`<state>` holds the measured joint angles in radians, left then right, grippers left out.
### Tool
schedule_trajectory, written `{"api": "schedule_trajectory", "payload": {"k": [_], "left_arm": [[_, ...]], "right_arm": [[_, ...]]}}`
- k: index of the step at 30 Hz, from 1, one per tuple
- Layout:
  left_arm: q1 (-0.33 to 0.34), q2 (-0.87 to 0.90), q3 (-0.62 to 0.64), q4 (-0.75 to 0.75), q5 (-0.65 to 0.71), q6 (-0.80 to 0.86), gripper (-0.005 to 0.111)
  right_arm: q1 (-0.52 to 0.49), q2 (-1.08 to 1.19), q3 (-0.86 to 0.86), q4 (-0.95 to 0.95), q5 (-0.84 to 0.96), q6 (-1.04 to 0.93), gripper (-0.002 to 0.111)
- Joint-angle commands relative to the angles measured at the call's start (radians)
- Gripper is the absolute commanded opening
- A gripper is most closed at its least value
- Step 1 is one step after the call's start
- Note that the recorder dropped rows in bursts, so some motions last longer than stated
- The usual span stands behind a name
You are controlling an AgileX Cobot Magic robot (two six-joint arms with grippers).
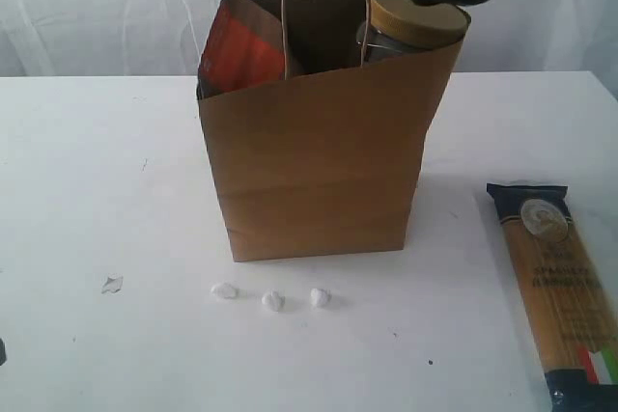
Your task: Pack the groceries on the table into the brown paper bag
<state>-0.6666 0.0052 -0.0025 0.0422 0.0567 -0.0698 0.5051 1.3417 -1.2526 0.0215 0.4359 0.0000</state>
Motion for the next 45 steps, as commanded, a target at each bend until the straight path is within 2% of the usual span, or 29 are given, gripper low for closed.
{"api": "schedule_trajectory", "payload": {"k": [1, 8, 14, 20, 26, 30, 36, 42, 43, 45], "left_arm": [[-0.001, -0.005, 0.003, -0.011, -0.003, 0.001, 0.0], [-0.001, -0.005, 0.003, -0.011, -0.003, 0.001, 0.0], [-0.001, -0.005, 0.003, -0.011, -0.003, 0.001, 0.0], [-0.001, -0.005, 0.003, -0.011, -0.003, 0.001, 0.0], [-0.001, -0.005, 0.003, -0.011, -0.003, 0.001, 0.0], [-0.001, -0.005, 0.003, -0.011, -0.003, 0.001, 0.0], [-0.001, -0.005, 0.003, -0.011, -0.003, 0.001, 0.0], [-0.001, -0.005, 0.003, -0.011, -0.003, 0.001, 0.0], [-0.001, -0.005, 0.003, -0.011, -0.003, 0.001, 0.0], [-0.001, -0.005, 0.003, -0.011, -0.003, 0.001, 0.0]], "right_arm": [[-0.008, 0.028, -0.035, 0.011, -0.023, 0.006, 0.005], [-0.008, 0.064, -0.053, 0.149, -0.012, -0.08, 0.005], [-0.008, 0.093, -0.053, 0.179, 0.01, -0.112, 0.006], [-0.008, 0.096, -0.053, 0.308, 0.04, -0.242, 0.018], [-0.008, 0.096, -0.053, 0.322, 0.062, -0.265, 0.035], [-0.008, 0.094, -0.053, 0.32, 0.066, -0.265, 0.038], [-0.008, 0.036, -0.053, 0.232, 0.042, -0.265, 0.038], [-0.008, -0.05, -0.053, 0.006, 0.041, -0.177, 0.038], [-0.008, -0.079, -0.053, -0.086, 0.064, -0.113, 0.038], [-0.008, -0.124, -0.053, -0.164, 0.152, -0.109, 0.038]]}}
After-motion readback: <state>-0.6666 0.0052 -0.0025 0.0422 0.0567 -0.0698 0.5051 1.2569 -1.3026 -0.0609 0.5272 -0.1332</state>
